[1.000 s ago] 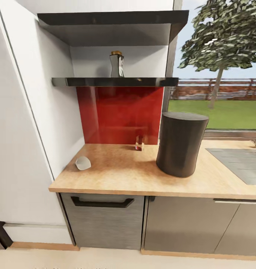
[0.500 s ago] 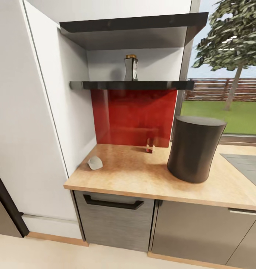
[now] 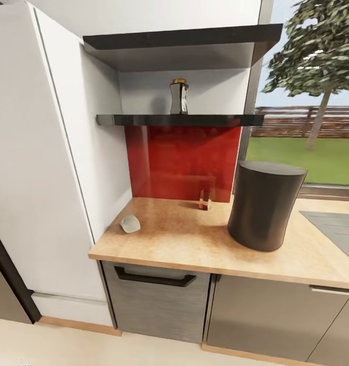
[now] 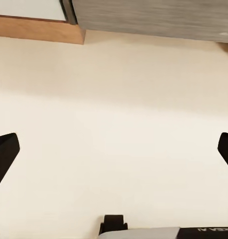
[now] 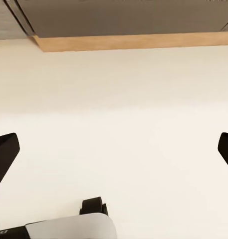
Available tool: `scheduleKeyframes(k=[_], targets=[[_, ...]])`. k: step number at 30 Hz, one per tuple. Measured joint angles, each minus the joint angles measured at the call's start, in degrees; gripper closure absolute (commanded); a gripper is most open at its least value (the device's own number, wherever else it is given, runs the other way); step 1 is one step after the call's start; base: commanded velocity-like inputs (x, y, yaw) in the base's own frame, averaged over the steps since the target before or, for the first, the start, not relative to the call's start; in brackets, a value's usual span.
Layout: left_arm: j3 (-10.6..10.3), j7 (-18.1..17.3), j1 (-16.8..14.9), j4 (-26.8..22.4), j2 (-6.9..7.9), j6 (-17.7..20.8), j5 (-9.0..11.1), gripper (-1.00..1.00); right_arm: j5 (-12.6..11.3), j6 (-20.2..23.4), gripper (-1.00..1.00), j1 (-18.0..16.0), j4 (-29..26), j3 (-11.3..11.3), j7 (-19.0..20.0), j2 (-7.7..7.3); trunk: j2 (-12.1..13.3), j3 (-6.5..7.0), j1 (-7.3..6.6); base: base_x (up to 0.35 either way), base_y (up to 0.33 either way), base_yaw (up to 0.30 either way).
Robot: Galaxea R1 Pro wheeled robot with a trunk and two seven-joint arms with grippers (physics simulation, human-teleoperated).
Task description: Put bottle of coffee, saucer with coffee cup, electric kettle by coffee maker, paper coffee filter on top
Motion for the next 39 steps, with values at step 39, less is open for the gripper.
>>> scheduleKeyframes(k=[39], targets=[[0.0,0.01,-0.02,0.01,0.0,0.0,0.0,-1.0,0.09,-0.05,-1.0,0.01,0.0,0.02,0.08,-0.44,15.67,6.8,-8.58,0.0,0.0,0.059]])
